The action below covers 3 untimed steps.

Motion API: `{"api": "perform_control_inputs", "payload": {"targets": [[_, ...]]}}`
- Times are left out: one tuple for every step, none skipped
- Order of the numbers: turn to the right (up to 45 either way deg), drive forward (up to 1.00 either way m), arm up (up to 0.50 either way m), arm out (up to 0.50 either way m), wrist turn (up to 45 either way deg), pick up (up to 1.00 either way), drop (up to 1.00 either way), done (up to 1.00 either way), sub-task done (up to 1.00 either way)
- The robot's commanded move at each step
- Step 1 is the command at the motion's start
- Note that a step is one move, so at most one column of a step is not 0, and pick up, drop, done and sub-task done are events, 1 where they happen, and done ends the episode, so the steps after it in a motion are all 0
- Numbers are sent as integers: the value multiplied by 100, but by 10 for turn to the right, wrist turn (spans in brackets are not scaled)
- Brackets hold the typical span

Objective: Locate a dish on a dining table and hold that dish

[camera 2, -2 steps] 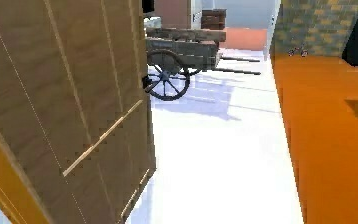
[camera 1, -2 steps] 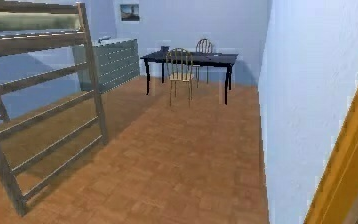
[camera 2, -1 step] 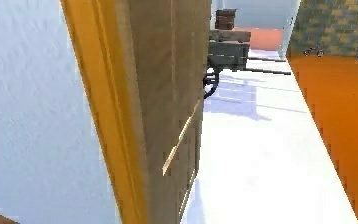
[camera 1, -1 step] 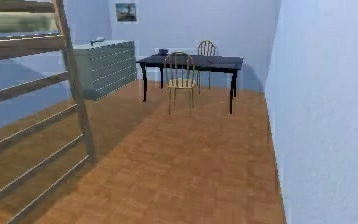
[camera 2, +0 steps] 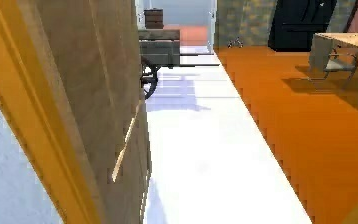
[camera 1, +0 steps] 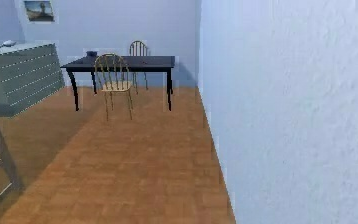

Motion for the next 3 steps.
{"api": "perform_control_inputs", "payload": {"targets": [[0, 100, 0, 0, 0, 0, 0, 0, 0], [30, 0, 0, 0, 0, 0, 0, 0, 0], [0, 100, 0, 0, 0, 0, 0, 0, 0]]}}
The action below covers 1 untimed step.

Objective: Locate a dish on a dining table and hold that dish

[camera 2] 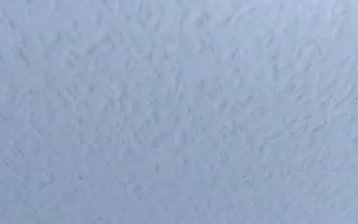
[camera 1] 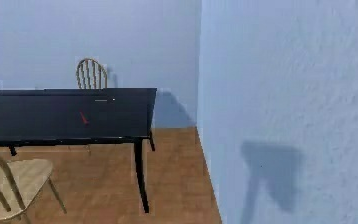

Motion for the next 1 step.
{"api": "perform_control_inputs", "payload": {"targets": [[0, 30, 0, 0, 0, 0, 0, 0, 0]]}}
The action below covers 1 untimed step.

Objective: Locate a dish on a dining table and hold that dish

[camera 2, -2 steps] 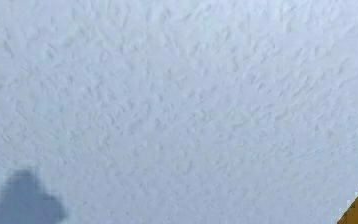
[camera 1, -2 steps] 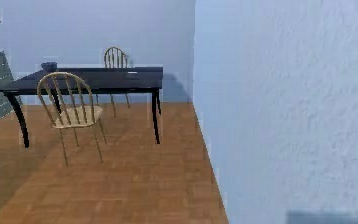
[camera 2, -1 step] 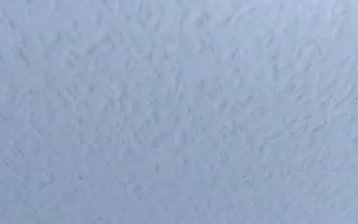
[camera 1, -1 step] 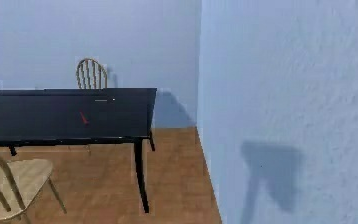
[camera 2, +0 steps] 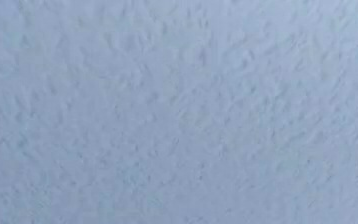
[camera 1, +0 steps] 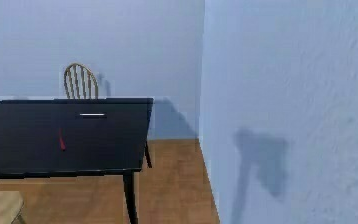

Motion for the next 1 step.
{"api": "perform_control_inputs", "payload": {"targets": [[-450, 0, 0, 0, 0, 0, 0, 0, 0]]}}
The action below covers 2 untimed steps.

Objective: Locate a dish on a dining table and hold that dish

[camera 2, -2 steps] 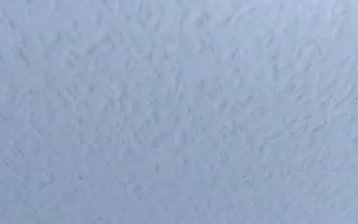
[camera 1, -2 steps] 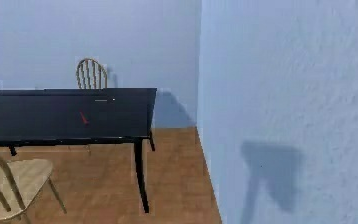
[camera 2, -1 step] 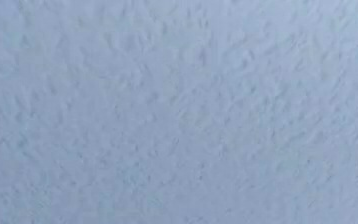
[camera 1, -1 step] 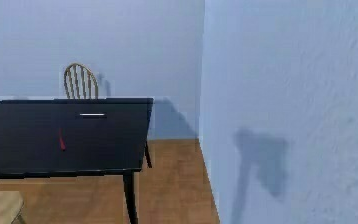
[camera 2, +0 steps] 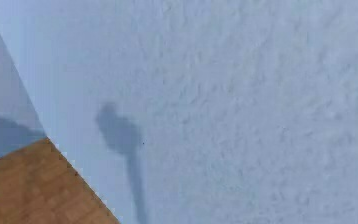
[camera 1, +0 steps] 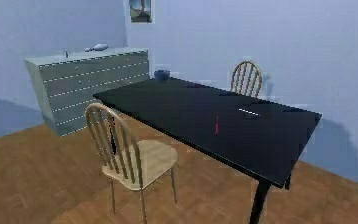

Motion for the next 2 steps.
{"api": "perform_control_inputs", "payload": {"targets": [[-450, 0, 0, 0, 0, 0, 0, 0, 0], [-60, 0, 0, 0, 0, 0, 0, 0, 0]]}}
